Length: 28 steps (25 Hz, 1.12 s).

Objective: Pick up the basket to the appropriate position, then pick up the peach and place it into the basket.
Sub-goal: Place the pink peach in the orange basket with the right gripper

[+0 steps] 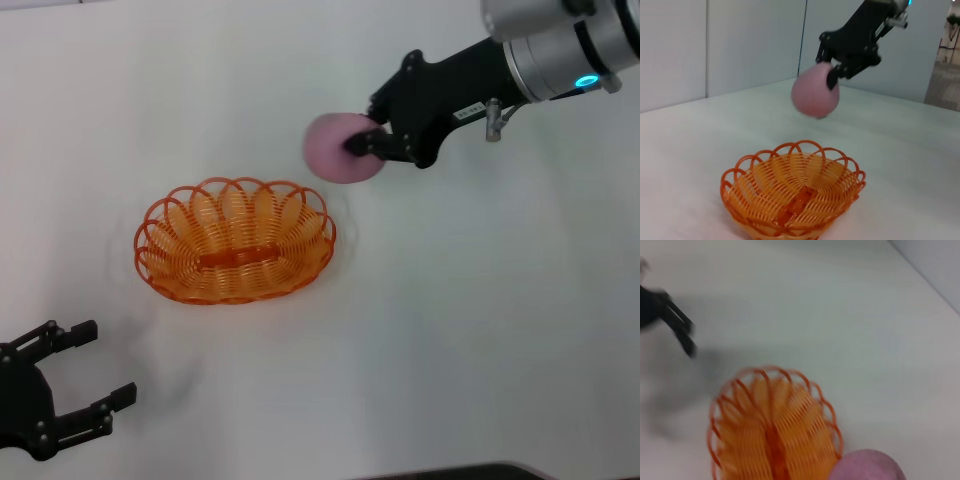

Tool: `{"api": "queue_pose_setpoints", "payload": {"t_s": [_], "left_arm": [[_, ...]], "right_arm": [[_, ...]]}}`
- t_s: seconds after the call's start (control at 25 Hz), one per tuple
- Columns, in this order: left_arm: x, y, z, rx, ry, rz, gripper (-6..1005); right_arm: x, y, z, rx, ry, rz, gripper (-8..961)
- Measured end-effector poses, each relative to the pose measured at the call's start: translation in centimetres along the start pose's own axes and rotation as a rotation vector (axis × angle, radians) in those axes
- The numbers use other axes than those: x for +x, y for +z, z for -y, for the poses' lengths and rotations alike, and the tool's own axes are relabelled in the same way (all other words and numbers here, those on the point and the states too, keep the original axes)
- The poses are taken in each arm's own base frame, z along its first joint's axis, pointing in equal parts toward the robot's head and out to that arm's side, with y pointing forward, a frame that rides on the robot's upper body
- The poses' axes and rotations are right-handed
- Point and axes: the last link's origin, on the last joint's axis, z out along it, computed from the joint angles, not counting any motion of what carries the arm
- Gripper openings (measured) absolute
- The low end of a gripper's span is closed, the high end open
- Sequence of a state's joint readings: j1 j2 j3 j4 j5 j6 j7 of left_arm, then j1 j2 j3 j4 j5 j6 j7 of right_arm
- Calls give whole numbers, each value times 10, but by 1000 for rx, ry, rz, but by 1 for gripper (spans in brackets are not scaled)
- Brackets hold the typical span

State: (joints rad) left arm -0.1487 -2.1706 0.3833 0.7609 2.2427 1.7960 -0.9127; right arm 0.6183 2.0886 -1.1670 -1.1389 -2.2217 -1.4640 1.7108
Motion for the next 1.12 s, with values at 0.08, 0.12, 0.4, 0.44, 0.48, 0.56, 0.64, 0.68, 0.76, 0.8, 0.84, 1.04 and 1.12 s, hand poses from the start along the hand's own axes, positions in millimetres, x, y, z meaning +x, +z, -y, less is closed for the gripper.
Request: {"api": "queue_pose_setpoints", "payload": {"t_s": [0.08,0.12,0.4,0.44,0.48,0.56,0.64,0.68,0.76,0.8,0.84,1.04,1.12], "left_arm": [[0,0,0,0,0,0,829],[0,0,0,0,0,0,829],[2,1,2,-3,6,-2,829],[2,1,2,-3,6,-2,828],[2,1,2,-2,6,-2,828],[3,0,3,0,4,-1,828],[3,0,3,1,3,-1,828],[3,0,3,2,3,-2,828],[3,0,3,2,3,-2,828],[3,0,3,3,3,-2,828],[3,0,3,3,3,-2,828],[3,0,4,3,5,-1,827],[3,0,4,4,5,-1,827]], "right_arm": [[-7,-2,-6,-42,-2,54,139],[-9,-1,-8,-55,-5,71,139],[-10,33,-19,-144,9,90,139],[-9,39,-19,-153,13,83,140],[-8,43,-20,-160,14,76,140],[-7,52,-22,-173,18,58,140],[-5,59,-24,-183,17,40,140],[-5,61,-25,-186,15,33,140],[-4,64,-27,-191,9,24,140],[-4,65,-27,-191,7,21,140],[-4,66,-27,-189,5,20,140],[-4,66,-27,-188,6,21,146],[-5,66,-27,-189,8,25,150]]}}
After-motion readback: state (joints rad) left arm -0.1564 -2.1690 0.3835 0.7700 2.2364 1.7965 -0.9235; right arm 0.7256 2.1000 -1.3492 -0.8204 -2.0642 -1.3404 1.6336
